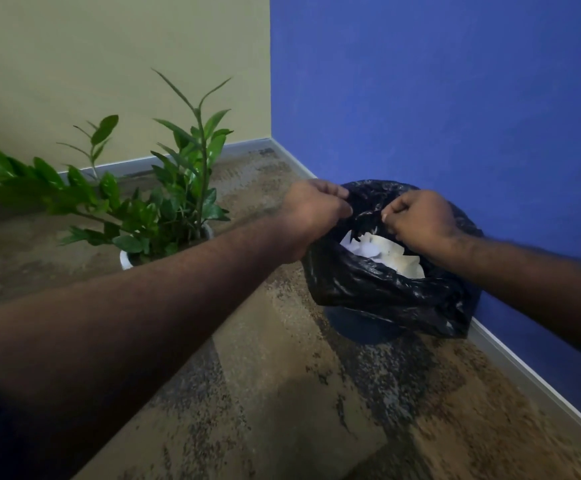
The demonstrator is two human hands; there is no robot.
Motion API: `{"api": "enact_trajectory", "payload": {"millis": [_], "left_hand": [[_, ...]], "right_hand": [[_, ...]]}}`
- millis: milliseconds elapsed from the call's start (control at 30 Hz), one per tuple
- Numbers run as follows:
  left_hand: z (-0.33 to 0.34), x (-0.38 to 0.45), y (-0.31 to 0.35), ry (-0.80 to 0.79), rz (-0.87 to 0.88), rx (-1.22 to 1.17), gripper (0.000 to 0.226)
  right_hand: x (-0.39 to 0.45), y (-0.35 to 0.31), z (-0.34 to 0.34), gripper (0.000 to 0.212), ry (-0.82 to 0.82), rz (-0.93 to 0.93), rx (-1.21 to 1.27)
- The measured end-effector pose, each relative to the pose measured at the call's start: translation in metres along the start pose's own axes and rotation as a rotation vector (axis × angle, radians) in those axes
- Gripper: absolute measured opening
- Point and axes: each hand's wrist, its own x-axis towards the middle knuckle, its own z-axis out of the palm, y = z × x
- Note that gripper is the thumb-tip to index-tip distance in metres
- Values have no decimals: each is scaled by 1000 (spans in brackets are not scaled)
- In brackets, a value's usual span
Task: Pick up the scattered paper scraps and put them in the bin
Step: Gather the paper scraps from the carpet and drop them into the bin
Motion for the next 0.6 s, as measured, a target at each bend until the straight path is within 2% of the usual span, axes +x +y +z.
{"api": "enact_trajectory", "payload": {"millis": [67,133,200,233,333,433,533,600], "left_hand": [[-12,-6,-2,14,28,14,21],[-19,-11,-2,7,52,20,25],[-22,-16,-3,-3,68,37,26],[-23,-18,-2,-10,78,44,27],[-34,-23,-2,-32,125,72,25],[-60,-31,-4,-49,182,132,17],[-104,-43,-16,-49,189,215,14],[-144,-56,-36,-75,159,308,11]], "right_hand": [[-3,-9,3,19,-18,-36,-191],[-5,-15,5,35,-55,-48,-299],[-7,-18,4,12,-69,-46,-294],[-8,-19,4,7,-70,-51,-291],[-12,-26,8,14,-78,-132,-270],[-20,-47,16,20,-19,-283,-234],[-33,-81,32,20,44,-451,-183],[-48,-105,47,20,19,-557,-129]]}}
